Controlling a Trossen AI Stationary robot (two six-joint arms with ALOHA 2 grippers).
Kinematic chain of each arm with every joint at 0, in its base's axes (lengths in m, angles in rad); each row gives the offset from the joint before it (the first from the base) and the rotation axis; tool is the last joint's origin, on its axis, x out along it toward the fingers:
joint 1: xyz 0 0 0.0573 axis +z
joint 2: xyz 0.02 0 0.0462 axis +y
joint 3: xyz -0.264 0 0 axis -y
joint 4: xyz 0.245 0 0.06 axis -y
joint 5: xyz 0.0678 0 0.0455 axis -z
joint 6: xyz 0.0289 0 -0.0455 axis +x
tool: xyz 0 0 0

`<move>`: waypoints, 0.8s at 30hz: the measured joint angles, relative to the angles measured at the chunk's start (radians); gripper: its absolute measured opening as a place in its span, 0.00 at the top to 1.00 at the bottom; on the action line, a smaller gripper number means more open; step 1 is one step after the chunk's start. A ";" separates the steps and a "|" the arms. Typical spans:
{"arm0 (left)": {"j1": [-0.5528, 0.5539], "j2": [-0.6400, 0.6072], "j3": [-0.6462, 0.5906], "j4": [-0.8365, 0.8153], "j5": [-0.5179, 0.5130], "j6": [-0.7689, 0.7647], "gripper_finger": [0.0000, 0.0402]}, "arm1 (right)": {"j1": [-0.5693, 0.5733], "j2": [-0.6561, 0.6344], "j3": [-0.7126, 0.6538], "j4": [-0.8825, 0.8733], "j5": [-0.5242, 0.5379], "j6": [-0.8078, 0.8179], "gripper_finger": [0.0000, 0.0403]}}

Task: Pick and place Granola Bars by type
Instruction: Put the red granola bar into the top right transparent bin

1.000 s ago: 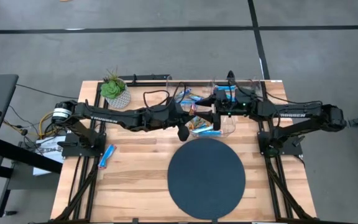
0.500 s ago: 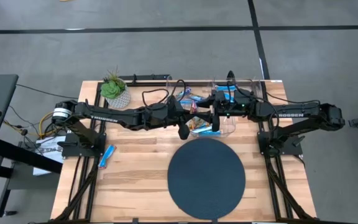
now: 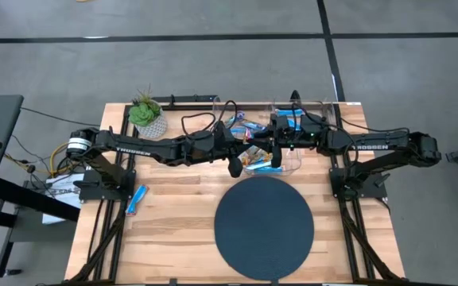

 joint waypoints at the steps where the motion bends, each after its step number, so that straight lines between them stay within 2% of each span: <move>1: 0.002 0.000 0.000 -0.001 0.000 0.000 0.92 | 0.000 0.000 0.000 0.000 0.000 0.000 0.88; 7: 0.012 0.000 0.000 -0.016 0.046 0.000 0.83 | 0.000 0.000 -0.001 0.000 -0.002 -0.003 0.93; 17: 0.025 0.000 0.000 -0.107 0.040 0.034 0.49 | -0.036 0.000 -0.001 -0.052 0.015 -0.035 0.93; 20: 0.025 0.000 0.000 -0.136 0.003 0.056 0.43 | -0.064 0.000 -0.001 -0.115 0.089 -0.067 0.94; 24: 0.025 0.000 0.000 -0.217 -0.031 0.062 0.41 | -0.120 0.000 -0.001 -0.213 0.215 -0.098 0.94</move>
